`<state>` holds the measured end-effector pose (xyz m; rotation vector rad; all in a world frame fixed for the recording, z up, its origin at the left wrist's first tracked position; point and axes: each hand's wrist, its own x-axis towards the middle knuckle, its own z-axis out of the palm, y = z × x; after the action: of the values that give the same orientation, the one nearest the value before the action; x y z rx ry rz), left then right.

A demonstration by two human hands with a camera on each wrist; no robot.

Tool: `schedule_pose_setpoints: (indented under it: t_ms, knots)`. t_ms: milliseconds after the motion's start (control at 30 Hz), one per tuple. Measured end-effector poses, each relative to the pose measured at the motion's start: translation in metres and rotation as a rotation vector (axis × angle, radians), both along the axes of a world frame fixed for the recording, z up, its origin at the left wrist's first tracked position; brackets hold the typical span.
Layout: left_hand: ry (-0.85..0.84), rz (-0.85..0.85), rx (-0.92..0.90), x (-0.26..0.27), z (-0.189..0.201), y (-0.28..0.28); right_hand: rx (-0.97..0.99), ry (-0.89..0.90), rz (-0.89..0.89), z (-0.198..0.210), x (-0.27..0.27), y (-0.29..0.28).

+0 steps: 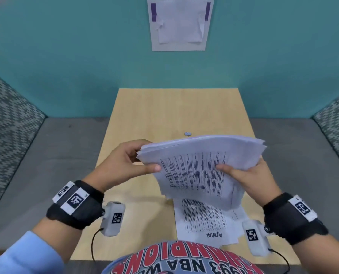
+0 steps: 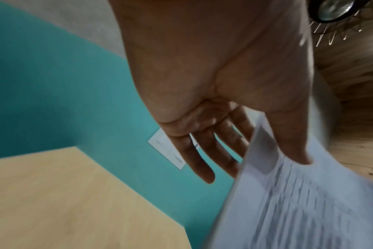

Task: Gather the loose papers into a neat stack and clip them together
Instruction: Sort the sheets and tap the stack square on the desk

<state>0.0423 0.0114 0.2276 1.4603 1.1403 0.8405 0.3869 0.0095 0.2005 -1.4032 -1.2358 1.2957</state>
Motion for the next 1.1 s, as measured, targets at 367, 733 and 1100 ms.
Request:
schedule_pose_setpoints:
  t_ms: [367,733,1100]
  knots:
    - [-0.013,0.196,-0.146,0.046,-0.103,-0.003,-0.075,-0.016,-0.050,-0.074,-0.024,-0.008]
    - [-0.169,0.268,-0.234,0.061,-0.116,-0.003,-0.105,0.050,-0.088,-0.091,-0.033,-0.012]
    - [-0.111,0.217,-0.304,0.050,-0.137,-0.006,-0.147,-0.104,0.029,-0.116,-0.028,-0.014]
